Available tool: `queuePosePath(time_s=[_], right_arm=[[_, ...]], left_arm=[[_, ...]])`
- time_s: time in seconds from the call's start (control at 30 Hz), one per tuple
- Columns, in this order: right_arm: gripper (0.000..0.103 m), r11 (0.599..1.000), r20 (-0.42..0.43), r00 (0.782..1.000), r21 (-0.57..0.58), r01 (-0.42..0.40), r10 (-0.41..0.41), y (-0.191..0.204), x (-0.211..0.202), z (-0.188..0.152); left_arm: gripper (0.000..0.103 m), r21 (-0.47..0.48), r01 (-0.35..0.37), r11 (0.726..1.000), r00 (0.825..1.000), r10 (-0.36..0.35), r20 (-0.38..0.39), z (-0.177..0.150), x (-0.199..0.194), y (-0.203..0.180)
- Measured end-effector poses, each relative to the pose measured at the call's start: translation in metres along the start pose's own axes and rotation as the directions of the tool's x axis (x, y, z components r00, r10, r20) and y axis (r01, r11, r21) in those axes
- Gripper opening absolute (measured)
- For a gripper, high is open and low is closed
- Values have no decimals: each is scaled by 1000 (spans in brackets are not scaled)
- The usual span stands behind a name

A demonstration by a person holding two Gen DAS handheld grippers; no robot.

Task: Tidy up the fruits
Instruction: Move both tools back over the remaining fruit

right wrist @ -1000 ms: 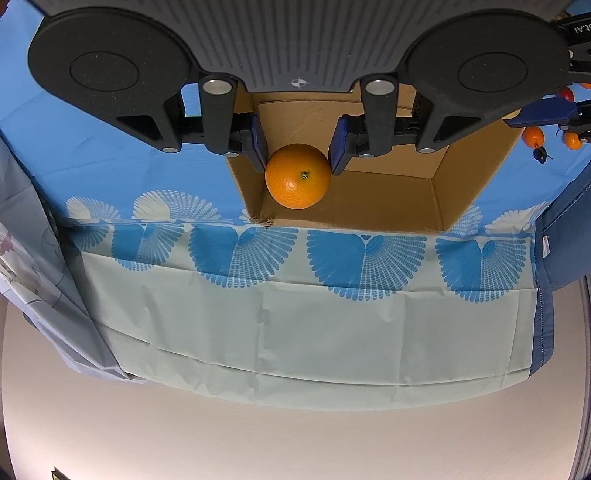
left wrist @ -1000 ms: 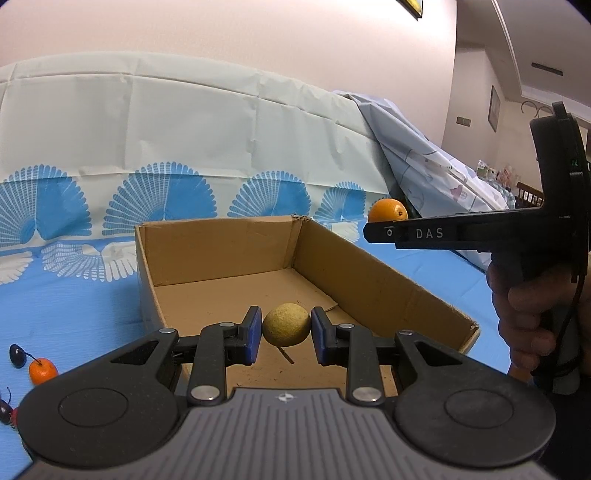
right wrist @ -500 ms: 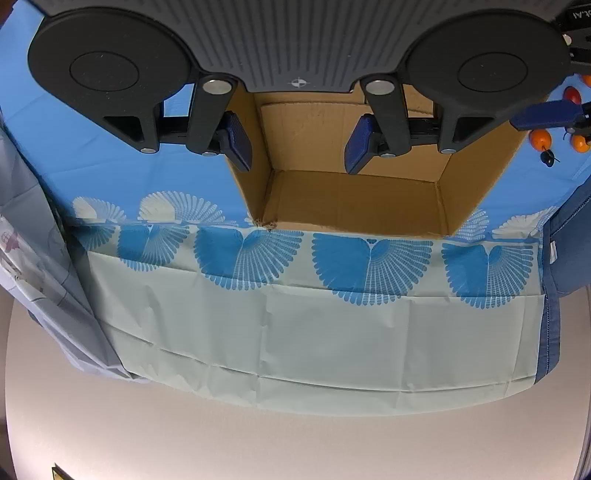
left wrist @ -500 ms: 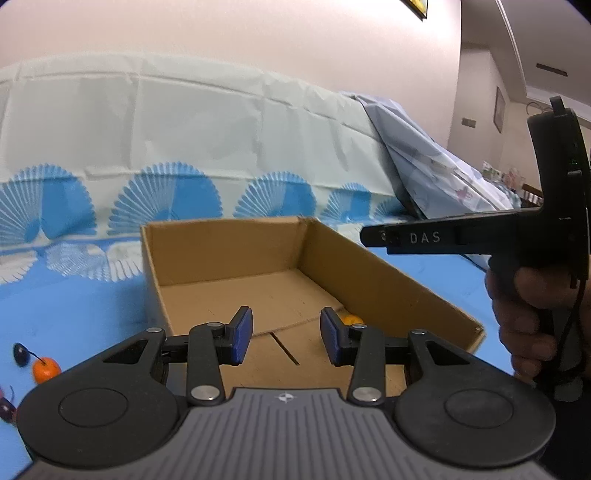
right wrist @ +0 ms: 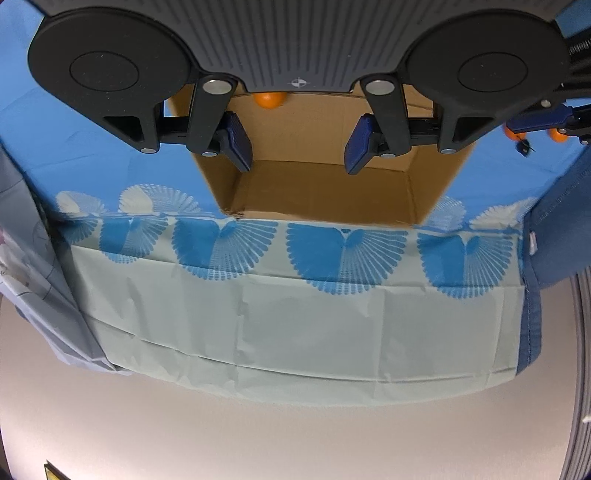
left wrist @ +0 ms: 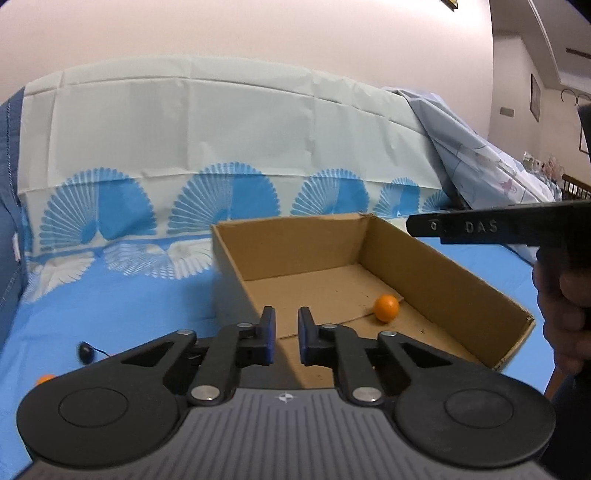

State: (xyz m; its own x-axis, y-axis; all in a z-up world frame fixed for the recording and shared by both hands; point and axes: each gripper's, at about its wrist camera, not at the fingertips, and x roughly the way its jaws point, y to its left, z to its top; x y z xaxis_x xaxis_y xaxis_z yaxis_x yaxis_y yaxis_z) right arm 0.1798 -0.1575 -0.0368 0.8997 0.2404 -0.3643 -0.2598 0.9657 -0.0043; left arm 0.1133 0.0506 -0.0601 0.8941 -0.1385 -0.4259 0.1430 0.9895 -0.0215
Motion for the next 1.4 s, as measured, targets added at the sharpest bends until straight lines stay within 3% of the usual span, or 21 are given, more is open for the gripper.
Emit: queuePosePath(time_s=[0.2, 0.37, 0.43, 0.5, 0.57, 0.63, 0.97, 1.3, 1.4], right_arm=[[54, 998, 35, 998, 42, -54, 52, 23, -9, 4], [34, 985, 45, 988, 85, -148, 145, 52, -12, 4], [31, 977, 55, 979, 74, -201, 197, 68, -13, 4], [30, 968, 57, 969, 54, -245, 242, 86, -13, 4], [30, 961, 49, 961, 31, -275, 274, 103, -13, 3], [30, 953, 37, 952, 6, -303, 303, 119, -11, 1], [31, 920, -49, 919, -2, -391, 391, 169, 3, -6], [31, 901, -132, 895, -23, -432, 426, 198, 22, -15], [31, 899, -152, 891, -38, -437, 427, 205, 27, -18]], left_arm=[[13, 114, -56, 992, 998, 52, 37, 30, -29, 40], [13, 168, -134, 977, 991, 135, 4, 30, -37, 81], [13, 141, -168, 976, 985, 173, -22, 20, -36, 99], [13, 37, -212, 977, 975, 214, -64, 18, -36, 120], [13, -96, -215, 972, 977, 214, -26, 19, -47, 139], [13, -154, -231, 961, 973, 231, -19, 19, -52, 147], [14, -146, -235, 961, 972, 231, -42, 22, -38, 144], [17, -228, -281, 932, 960, 270, -78, 21, -30, 167], [25, -271, -287, 919, 958, 279, -66, 20, -34, 175]])
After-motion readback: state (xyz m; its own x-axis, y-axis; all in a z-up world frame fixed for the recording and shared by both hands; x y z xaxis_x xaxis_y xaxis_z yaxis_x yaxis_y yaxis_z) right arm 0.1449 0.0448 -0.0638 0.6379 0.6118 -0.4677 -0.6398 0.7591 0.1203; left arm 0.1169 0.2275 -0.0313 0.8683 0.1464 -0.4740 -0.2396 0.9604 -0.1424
